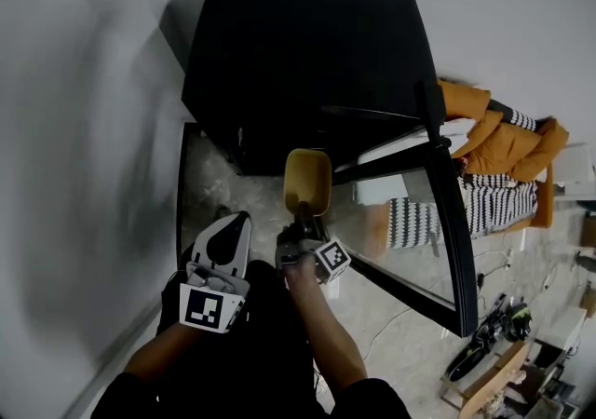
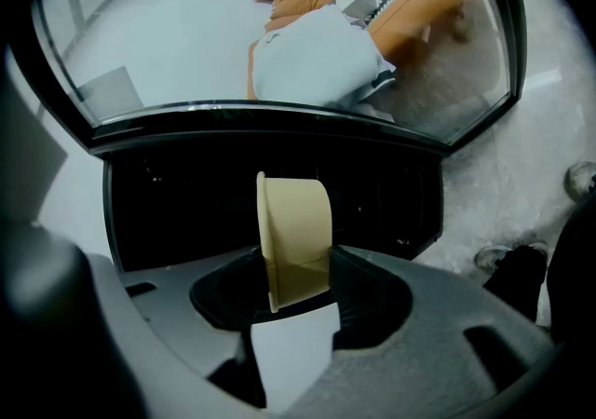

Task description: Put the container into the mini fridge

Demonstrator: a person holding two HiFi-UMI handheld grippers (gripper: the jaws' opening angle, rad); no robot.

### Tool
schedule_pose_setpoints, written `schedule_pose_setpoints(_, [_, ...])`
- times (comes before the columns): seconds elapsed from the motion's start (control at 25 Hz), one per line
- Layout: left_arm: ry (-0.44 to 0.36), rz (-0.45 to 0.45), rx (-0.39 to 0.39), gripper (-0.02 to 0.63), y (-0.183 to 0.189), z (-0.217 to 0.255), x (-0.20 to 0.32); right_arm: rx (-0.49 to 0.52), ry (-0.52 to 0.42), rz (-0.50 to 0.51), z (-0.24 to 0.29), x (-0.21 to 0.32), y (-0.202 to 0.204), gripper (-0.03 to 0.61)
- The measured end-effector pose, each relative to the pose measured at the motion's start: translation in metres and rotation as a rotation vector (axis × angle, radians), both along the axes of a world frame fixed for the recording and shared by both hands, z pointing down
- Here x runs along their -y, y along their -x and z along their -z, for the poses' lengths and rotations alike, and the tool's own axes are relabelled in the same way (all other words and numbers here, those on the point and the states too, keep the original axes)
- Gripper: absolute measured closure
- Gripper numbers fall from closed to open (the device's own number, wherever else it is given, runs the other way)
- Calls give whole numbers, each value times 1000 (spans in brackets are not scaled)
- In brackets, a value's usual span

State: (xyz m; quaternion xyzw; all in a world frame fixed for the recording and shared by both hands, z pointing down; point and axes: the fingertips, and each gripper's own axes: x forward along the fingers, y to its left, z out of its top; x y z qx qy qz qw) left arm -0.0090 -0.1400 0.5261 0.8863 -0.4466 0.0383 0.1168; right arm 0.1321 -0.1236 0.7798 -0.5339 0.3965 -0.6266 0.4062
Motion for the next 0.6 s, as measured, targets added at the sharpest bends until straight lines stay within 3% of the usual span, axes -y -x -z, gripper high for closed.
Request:
schedule_pose_setpoints(0.16, [-51, -2, -28, 609, -3, -20, 6, -30, -12, 19, -27, 15, -4, 399])
schedule_pose_setpoints(0.6, [-6, 0, -11, 610, 0, -39, 19, -41, -13, 7, -66, 43, -12, 399])
